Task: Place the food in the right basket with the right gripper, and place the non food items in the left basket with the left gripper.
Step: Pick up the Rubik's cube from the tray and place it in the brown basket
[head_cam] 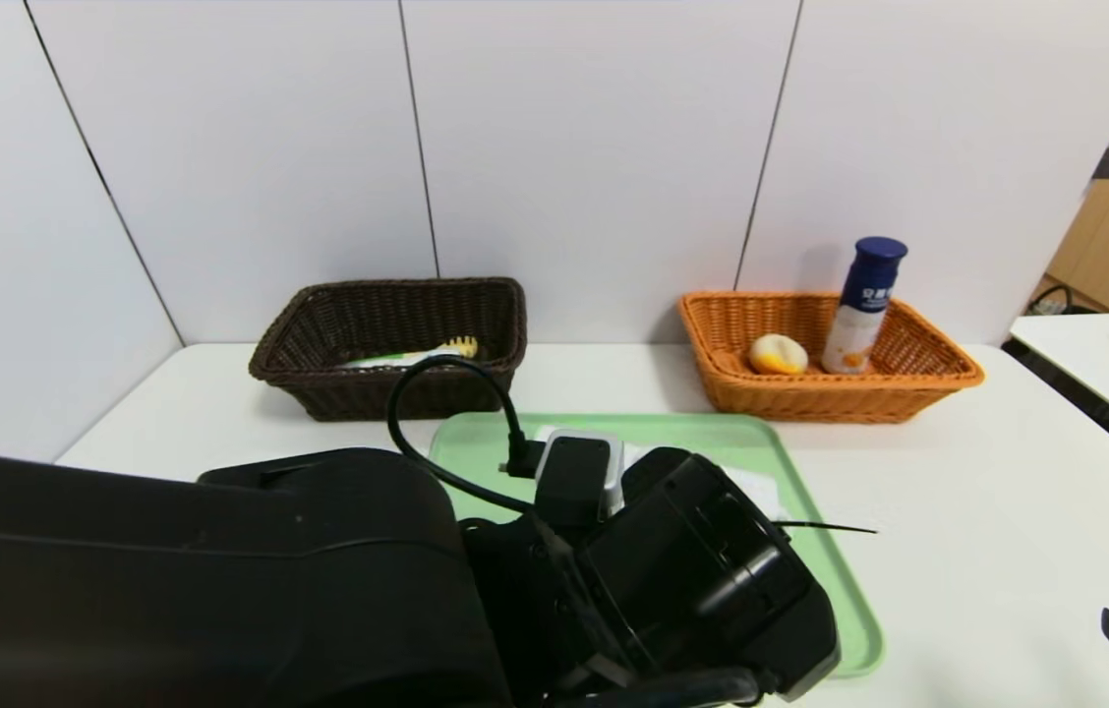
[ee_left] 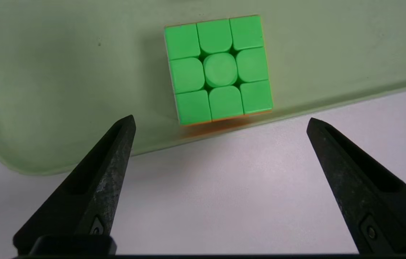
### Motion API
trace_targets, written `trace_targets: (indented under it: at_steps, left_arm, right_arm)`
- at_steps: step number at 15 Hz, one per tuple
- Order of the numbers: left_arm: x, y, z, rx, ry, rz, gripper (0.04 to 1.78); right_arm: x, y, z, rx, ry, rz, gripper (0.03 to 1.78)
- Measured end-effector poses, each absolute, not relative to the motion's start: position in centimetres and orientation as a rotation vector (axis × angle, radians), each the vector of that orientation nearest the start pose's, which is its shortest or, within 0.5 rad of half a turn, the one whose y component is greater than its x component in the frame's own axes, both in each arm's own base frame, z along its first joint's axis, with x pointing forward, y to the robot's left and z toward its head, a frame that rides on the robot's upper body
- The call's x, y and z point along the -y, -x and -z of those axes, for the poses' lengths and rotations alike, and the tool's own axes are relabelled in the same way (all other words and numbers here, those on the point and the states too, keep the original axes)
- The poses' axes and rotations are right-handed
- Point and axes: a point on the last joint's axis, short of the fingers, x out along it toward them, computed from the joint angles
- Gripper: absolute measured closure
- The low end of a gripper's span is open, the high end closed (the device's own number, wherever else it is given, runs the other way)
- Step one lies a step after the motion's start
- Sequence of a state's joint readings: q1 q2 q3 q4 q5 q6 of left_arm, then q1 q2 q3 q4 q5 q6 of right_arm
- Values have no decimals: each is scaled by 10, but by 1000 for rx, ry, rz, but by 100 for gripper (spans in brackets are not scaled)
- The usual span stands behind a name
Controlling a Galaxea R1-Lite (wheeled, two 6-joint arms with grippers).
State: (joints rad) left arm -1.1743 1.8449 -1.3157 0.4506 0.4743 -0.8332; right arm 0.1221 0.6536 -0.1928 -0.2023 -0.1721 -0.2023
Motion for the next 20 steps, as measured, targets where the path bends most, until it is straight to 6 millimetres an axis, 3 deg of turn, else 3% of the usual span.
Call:
trace_targets:
  at_steps: [10, 20]
  left_arm:
    - [310, -160, -157, -877, 21, 239, 13]
    - [314, -163, -148, -887, 5, 228, 13]
  right_arm:
    - [-2, -50, -147, -253, 241, 24, 10]
    - [-2, -47, -146, -243, 240, 25, 10]
